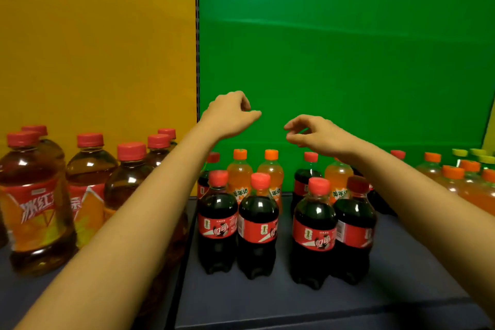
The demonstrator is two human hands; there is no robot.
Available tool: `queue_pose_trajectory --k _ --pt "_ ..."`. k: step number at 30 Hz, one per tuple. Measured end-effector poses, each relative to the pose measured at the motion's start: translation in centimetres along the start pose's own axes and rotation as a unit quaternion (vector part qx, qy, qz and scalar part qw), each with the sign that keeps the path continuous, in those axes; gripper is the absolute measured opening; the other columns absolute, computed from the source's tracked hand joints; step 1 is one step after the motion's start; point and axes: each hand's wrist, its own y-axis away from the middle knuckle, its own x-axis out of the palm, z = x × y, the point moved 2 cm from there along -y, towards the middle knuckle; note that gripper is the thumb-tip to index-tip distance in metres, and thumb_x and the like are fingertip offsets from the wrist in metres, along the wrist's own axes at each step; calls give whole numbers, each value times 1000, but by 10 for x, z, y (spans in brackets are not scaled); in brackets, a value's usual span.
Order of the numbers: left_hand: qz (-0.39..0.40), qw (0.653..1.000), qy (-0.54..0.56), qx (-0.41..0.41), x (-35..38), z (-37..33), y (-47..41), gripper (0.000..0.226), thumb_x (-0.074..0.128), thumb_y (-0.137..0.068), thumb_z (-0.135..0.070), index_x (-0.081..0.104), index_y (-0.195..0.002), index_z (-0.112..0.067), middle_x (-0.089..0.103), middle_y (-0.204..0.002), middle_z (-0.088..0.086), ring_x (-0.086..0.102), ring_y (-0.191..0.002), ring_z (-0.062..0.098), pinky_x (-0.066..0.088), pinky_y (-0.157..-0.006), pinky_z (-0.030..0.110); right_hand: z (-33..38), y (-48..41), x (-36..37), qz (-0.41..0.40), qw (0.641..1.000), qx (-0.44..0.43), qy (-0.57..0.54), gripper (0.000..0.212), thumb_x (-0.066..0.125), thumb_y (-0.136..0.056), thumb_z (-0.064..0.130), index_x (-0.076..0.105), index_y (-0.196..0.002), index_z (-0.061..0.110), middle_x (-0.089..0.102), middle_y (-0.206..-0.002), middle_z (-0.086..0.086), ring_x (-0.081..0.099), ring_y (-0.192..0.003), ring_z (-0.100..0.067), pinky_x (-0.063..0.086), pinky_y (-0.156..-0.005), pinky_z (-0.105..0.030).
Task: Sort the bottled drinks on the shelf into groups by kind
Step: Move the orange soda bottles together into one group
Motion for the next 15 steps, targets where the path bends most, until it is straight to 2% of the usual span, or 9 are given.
queue_pose_trajectory --k 2,4,7,10,12,15 --pt "55 996 -71 -18 10 6 -22 42 59 -86 -38 58 -109 -4 61 -118 15 55 -109 30 44 -90 32 -7 -17 5 34 999 8 -3 34 61 -88 16 53 -120 7 59 -111 -7 54 -105 -19 40 -103 -39" --pt "106 986 -125 -29 22 13 -37 55 62 -84 -42 53 -118 0 57 -125 18 53 -113 32 43 -91 34 -13 -30 11 59 998 14 5 43 62 -87 18 47 -125 5 58 -121 -10 52 -112 -19 39 -102 -32" --pt "177 970 -157 -44 38 21 -51 75 68 -76 -49 43 -128 -1 49 -135 17 49 -120 31 42 -96 36 -18 -44 21 95 995 25 20 52 64 -86 20 42 -130 4 54 -128 -10 51 -118 -21 37 -98 -27" --pt "276 943 -168 -77 48 26 -58 89 75 -68 -49 37 -134 -1 47 -137 15 51 -118 30 47 -94 36 -22 -54 27 152 986 35 56 60 65 -85 23 37 -135 3 51 -132 -10 49 -120 -20 36 -95 -22" --pt "343 919 -169 -99 51 32 -60 89 78 -67 -43 38 -135 -2 48 -136 13 52 -117 29 48 -97 39 -24 -59 29 189 978 38 80 64 65 -84 24 34 -136 3 49 -134 -10 47 -122 -20 35 -95 -21" --pt "416 890 -155 -108 59 41 -60 69 78 -71 -30 46 -127 -6 52 -132 10 54 -115 26 48 -96 36 -28 -63 34 248 963 52 89 69 68 -82 22 31 -138 5 45 -136 -9 47 -117 -18 36 -91 -20"
